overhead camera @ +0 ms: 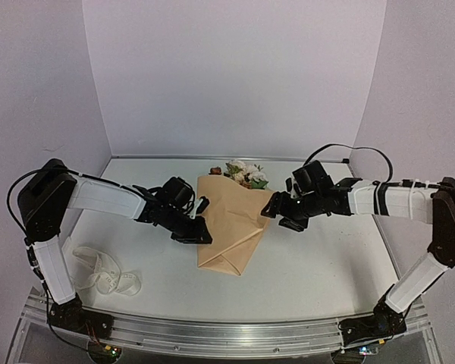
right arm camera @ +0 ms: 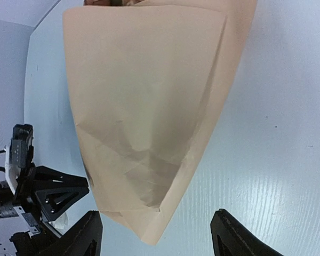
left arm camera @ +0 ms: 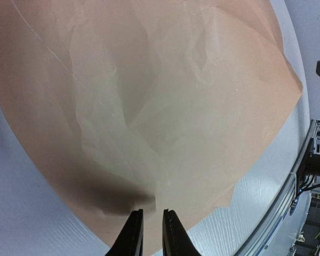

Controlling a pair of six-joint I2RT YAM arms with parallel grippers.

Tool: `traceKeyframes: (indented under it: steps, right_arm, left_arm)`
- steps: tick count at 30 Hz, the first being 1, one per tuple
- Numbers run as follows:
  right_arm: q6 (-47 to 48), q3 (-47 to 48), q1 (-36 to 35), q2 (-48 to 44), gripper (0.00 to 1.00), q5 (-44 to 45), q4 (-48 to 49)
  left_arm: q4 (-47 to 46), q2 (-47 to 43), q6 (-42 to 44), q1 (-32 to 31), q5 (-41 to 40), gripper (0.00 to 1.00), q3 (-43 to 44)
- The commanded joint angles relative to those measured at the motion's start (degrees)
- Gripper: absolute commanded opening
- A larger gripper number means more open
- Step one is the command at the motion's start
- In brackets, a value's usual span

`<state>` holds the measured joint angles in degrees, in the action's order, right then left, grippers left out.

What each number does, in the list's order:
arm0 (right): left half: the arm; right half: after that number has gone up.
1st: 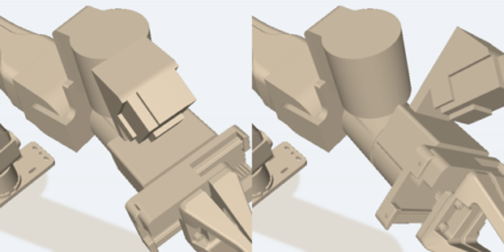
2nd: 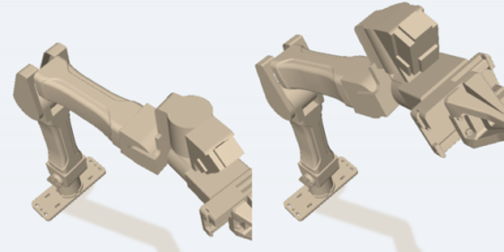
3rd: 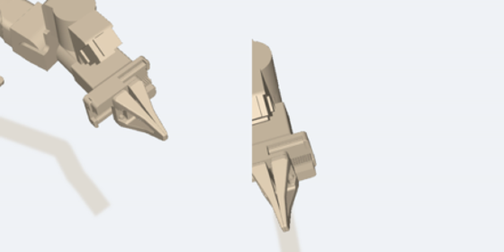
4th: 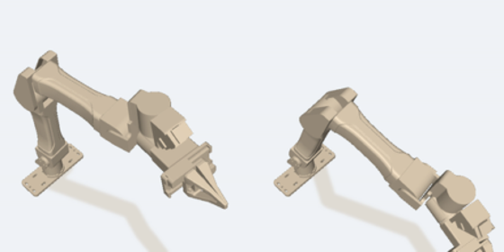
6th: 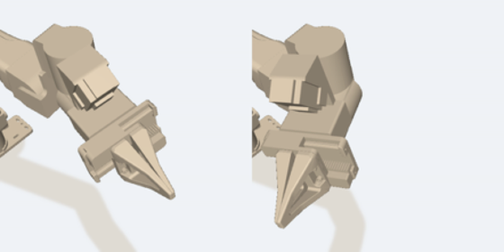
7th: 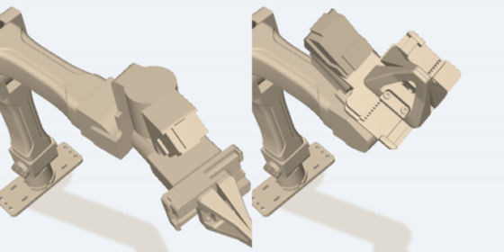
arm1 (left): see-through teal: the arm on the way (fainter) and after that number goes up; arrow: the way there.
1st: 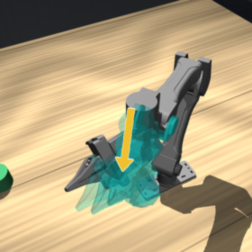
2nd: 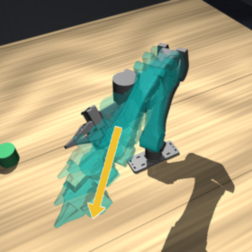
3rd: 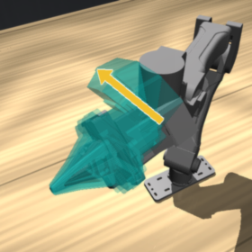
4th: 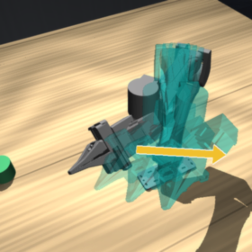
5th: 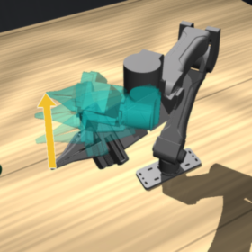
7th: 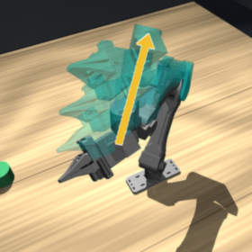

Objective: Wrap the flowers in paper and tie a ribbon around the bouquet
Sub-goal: Adjust the folded bouquet at the center of the board.

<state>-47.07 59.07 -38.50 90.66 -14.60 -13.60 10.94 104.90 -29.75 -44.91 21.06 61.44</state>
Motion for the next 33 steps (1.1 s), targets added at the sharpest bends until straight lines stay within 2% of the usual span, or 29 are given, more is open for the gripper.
traceKeyframes:
  steps: [1,7,14,24,29,31,33]
  right_arm:
    - [-0.9,-0.6,-2.8,1.3,0.67,1.4,-1.3]
    - [-4.8,0.3,-3.6,6.1,0.53,-0.6,2.5]
    - [-7.6,1.3,-4.8,9.1,0.49,-0.4,5.0]
    - [-10.5,0.1,-4.9,12.3,0.37,2.3,11.0]
    - [-11.6,0.3,-4.9,14.4,0.09,2.2,12.1]
    - [-11.9,-0.5,-4.9,14.9,0.02,2.3,12.1]
    - [-12.0,-1.6,-4.9,15.2,0.00,2.6,12.1]
  left_arm:
    - [-1.9,0.3,0.3,0.0,1.0,0.15,-0.2]
    - [-2.2,0.5,0.3,-0.1,1.6,0.15,-0.1]
    - [-2.4,0.6,0.1,-0.1,1.9,0.15,-0.2]
    - [-2.8,0.1,0.0,-0.1,2.1,0.14,-0.8]
    - [-2.6,-1.0,0.0,0.0,3.0,0.14,-2.3]
    - [-2.3,-2.4,0.0,0.0,3.0,0.14,-3.8]
    - [-2.1,-3.9,-0.1,0.0,2.8,0.14,-5.9]
